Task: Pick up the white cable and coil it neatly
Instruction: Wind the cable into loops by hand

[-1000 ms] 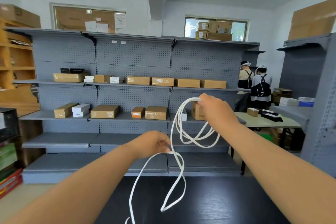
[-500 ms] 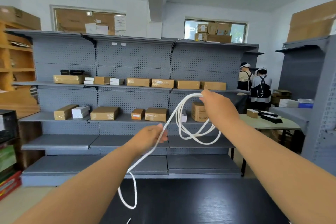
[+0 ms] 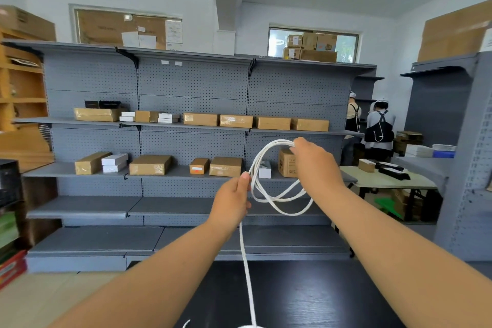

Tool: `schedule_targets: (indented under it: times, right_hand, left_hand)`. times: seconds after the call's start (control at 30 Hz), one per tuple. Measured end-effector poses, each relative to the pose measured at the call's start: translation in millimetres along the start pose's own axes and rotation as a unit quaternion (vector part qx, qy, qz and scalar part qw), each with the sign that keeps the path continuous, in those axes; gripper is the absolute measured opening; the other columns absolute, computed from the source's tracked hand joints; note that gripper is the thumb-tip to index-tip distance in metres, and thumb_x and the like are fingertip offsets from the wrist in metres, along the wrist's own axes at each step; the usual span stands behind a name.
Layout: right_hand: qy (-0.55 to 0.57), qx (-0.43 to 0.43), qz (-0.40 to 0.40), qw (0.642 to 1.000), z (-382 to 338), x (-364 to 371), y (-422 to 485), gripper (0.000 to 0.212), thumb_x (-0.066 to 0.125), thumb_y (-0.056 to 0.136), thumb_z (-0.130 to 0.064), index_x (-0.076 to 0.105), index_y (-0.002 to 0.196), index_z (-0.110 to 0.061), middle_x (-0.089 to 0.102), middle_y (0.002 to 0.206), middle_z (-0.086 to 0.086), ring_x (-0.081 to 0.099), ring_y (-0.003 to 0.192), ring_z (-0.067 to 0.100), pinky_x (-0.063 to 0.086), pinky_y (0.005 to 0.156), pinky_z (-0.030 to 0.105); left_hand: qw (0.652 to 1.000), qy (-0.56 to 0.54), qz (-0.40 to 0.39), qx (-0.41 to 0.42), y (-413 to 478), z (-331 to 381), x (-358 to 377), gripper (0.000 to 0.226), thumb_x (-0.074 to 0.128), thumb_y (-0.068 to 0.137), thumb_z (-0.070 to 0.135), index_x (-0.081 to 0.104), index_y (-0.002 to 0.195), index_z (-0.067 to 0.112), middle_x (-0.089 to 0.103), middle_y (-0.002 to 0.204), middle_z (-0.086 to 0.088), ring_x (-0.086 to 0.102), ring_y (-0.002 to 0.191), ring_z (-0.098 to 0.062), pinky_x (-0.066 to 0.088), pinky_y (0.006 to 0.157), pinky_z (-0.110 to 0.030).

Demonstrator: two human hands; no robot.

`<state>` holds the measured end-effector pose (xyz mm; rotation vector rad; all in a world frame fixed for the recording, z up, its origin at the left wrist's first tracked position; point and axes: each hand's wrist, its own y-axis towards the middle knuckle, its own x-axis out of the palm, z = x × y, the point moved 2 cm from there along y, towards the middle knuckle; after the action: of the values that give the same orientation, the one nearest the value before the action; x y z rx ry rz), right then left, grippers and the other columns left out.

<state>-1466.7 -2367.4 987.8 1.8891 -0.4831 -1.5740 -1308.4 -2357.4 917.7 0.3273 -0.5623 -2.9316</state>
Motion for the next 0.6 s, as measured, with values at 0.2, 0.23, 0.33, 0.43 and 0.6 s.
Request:
schedule_targets:
  times: [0.2,0.23,0.33,0.43,0.6]
  right_hand:
    - [0.074,0.074,0.009,0.995,-3.8,1.4,-1.5,0.024,0.029,0.102,-0.020,0.048,0.104,-0.006,0.045,0.079,0.005,0.045,0.074,0.027,0.031,0.061,0.033]
    - [0.083,0.082,0.010,0.993,-4.8,1.8,-2.4,0.025,0.029,0.102,-0.020,0.048,0.105,-0.005,0.045,0.080,0.006,0.047,0.075,0.028,0.031,0.062,0.033]
    - [0.098,0.095,0.016,0.990,-7.5,4.5,-4.5,0.025,0.030,0.102,-0.019,0.049,0.105,-0.004,0.045,0.080,0.005,0.045,0.073,0.025,0.030,0.061,0.032]
    - [0.121,0.104,0.032,0.987,-8.8,6.8,-5.7,0.027,0.030,0.102,-0.020,0.051,0.105,-0.003,0.046,0.079,0.006,0.044,0.072,0.025,0.031,0.061,0.032]
    - [0.199,0.145,0.038,0.969,-8.4,15.5,-8.4,0.026,0.033,0.100,-0.019,0.052,0.099,-0.002,0.054,0.081,0.011,0.049,0.072,0.027,0.038,0.061,0.034]
  left_hand:
    - [0.997,-0.032,0.063,0.014,2.5,-3.2,13.1,0.053,0.026,0.099,0.041,0.060,0.094,0.001,0.057,0.082,-0.008,0.052,0.081,-0.022,0.042,0.079,-0.038]
    - [0.997,-0.031,0.072,0.016,0.9,-2.9,14.3,0.052,0.025,0.099,0.042,0.061,0.094,0.004,0.058,0.083,-0.007,0.052,0.084,-0.023,0.042,0.082,-0.040]
    - [0.993,0.049,0.097,0.040,-0.2,-3.6,16.5,0.051,0.019,0.099,0.043,0.058,0.095,0.010,0.059,0.086,-0.005,0.051,0.093,-0.027,0.037,0.088,-0.043]
    - [0.989,0.091,0.097,0.063,0.2,-1.5,17.7,0.041,0.024,0.100,0.037,0.056,0.100,0.011,0.062,0.093,-0.002,0.053,0.089,-0.023,0.038,0.084,-0.038]
    - [0.988,0.096,0.068,0.099,2.1,3.6,11.4,0.029,0.028,0.101,0.028,0.049,0.088,0.011,0.050,0.070,0.006,0.044,0.060,-0.008,0.034,0.051,-0.018]
